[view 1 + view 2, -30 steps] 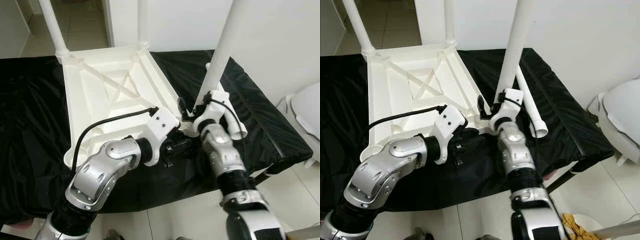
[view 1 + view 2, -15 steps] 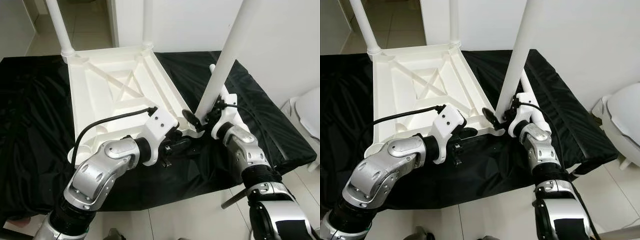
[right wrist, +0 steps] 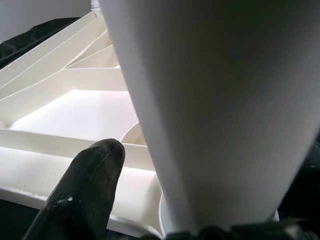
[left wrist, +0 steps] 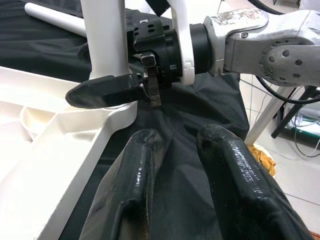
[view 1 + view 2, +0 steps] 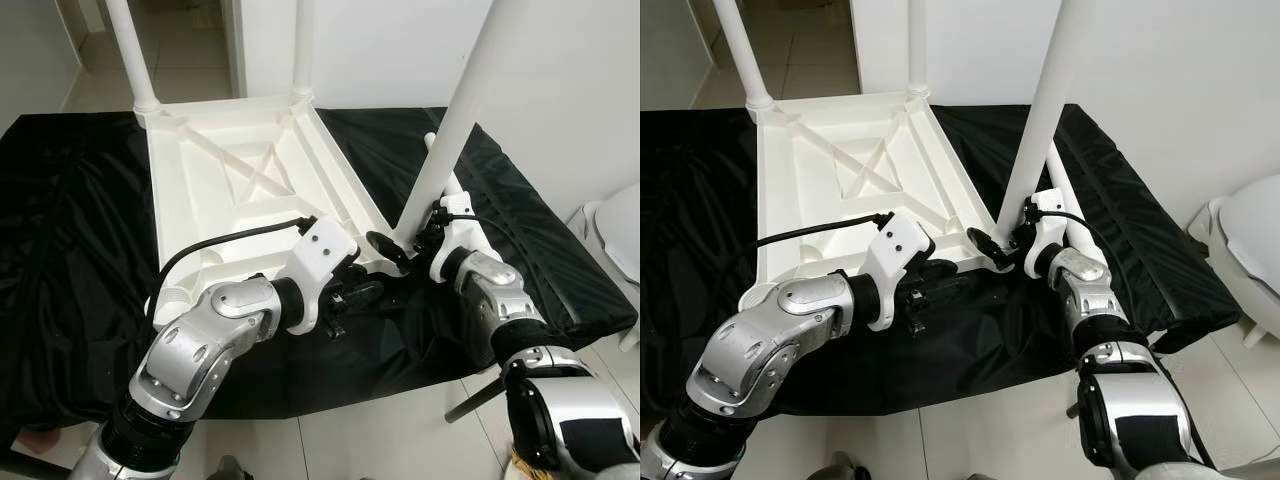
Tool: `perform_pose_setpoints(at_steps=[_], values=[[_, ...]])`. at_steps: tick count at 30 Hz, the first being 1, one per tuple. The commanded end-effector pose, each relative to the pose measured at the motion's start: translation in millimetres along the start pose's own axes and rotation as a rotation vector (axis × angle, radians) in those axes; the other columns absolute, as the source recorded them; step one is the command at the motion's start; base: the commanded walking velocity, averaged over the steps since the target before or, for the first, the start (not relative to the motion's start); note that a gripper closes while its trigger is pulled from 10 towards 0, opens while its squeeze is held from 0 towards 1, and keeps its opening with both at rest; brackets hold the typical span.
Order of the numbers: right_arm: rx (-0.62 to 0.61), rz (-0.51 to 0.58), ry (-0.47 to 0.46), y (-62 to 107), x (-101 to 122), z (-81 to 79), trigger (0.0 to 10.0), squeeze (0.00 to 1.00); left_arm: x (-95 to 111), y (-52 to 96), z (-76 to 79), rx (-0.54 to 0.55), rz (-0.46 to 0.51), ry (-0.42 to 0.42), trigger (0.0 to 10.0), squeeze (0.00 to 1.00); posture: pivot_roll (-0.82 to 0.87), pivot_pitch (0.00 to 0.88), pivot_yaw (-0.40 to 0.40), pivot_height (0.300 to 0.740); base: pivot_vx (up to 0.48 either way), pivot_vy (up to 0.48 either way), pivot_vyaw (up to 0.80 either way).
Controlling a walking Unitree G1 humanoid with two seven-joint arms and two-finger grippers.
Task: Building children table
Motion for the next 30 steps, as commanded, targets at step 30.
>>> perform_pose_setpoints(at_steps=[30], values=[[-0.329, 0.069, -0.185, 4.7, -7.7, 21.3, 0.0, 0.0, -4.9, -3.3, -6.6, 0.046, -0.011, 0.03, 10.0, 0.0, -0.03, 0.056, -0.04, 0.74, 0.0, 0.0, 0.0]])
Point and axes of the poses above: a point about 5 cm out from each wrist's last joint towards the gripper, its own y axis pointing back from the gripper into the wrist, its own x axis along the axis of the wrist's last joint, z = x × y, the point moved 5 cm from there along -y, pointing out of the wrist towards the gripper, and after that the axes turned 3 degrees about -y, right-handed, at the moved point
